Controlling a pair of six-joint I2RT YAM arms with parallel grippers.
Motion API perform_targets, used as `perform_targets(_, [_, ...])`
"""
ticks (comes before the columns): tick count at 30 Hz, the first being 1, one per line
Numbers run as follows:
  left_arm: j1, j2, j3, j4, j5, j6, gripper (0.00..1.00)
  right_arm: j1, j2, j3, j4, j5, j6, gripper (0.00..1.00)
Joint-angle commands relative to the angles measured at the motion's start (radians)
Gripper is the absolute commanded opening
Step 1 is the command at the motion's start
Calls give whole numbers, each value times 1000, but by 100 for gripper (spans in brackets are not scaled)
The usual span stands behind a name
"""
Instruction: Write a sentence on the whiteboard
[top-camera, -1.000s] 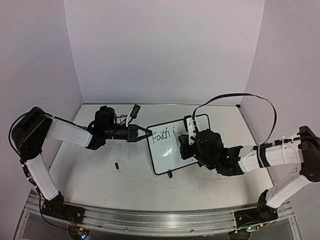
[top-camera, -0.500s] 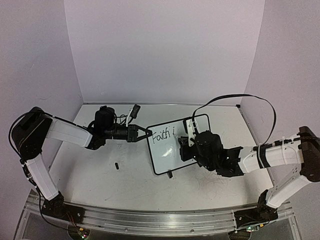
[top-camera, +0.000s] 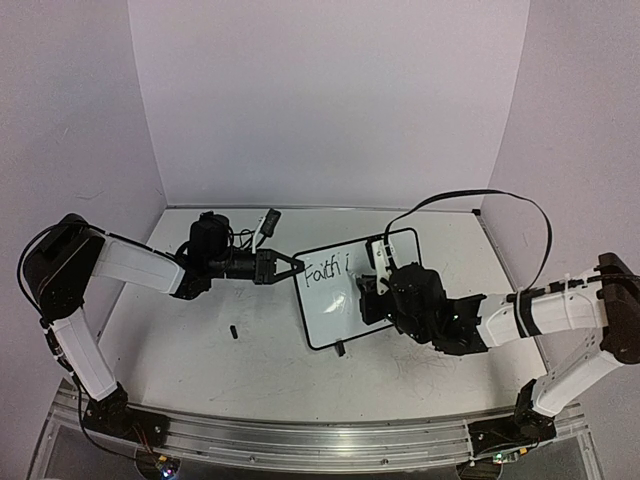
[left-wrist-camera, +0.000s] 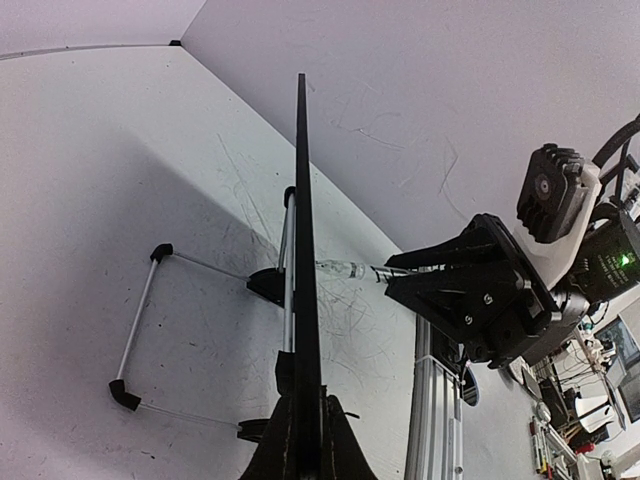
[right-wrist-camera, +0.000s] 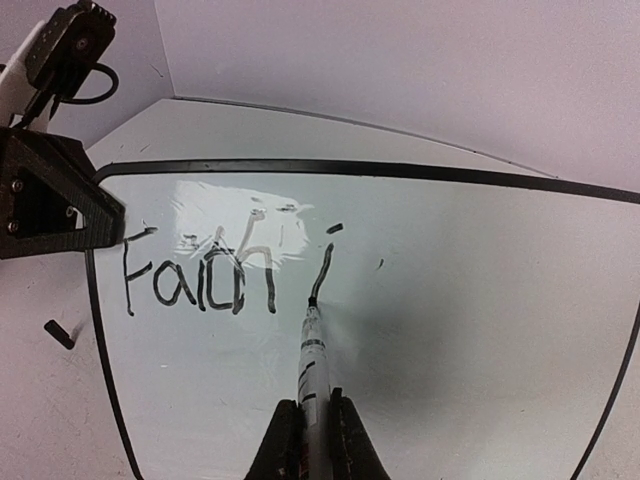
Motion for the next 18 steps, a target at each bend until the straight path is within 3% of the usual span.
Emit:
perform_targets(1, [-25, -8, 23, -23, 70, -5, 0, 0, -77, 17, -32, 1, -31, 0])
perform_targets(4, [-25, -10, 22, -23, 68, -4, 0, -2, -144, 7, -29, 31, -66, 0])
perform_targets(12, [-25, -9, 23, -23, 68, -2, 0, -28, -101, 3, 47, -76, -149, 0])
perform_targets(18, [-25, -5, 24, -22, 72, -2, 0, -28, -70, 3, 51, -54, -142, 0])
